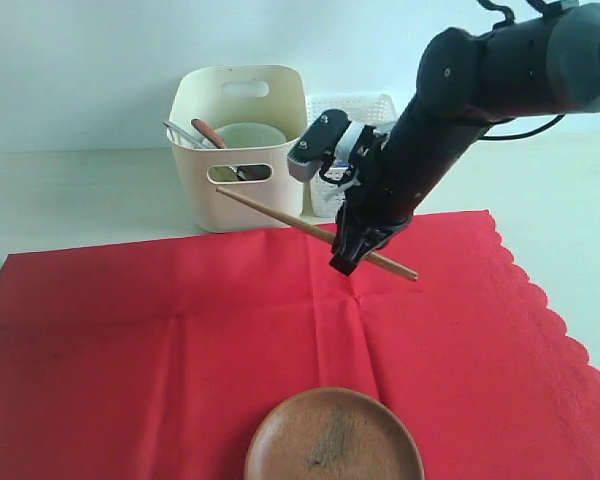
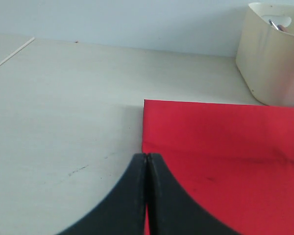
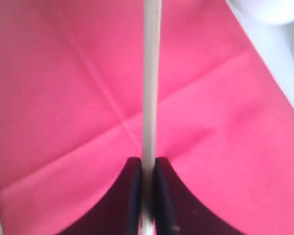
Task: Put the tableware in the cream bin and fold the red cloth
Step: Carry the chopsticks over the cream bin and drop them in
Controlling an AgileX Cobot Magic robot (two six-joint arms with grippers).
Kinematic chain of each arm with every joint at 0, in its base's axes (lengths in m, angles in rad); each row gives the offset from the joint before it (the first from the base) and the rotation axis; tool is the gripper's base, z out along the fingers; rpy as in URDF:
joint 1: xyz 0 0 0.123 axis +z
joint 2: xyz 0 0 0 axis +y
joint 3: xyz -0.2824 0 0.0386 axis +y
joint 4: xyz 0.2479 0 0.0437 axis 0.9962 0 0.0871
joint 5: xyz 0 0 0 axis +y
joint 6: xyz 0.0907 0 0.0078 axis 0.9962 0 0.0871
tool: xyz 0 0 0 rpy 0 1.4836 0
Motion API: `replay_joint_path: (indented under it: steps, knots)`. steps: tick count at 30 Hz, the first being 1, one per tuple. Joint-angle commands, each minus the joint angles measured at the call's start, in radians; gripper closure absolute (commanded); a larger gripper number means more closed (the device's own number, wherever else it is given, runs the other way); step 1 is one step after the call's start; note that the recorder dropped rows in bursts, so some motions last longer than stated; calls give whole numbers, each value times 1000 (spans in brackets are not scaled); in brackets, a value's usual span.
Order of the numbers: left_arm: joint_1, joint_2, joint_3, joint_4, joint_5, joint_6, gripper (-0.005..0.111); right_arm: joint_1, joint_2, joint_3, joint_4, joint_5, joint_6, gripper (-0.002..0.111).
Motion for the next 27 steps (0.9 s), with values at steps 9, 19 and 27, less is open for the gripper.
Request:
replay_joint_path:
  steps: [9,19,27]
  knots:
    - [-5,-6,-1,6,-12,0,106,1,-77,-193,433,-59,-203,108]
    - [-5,-6,-1,6,-12,0,106,1,119,-443,477,-171,-214,108]
    - [-5,-6,-1,6,-12,0,106,1,275,-568,717,-252,-472,108]
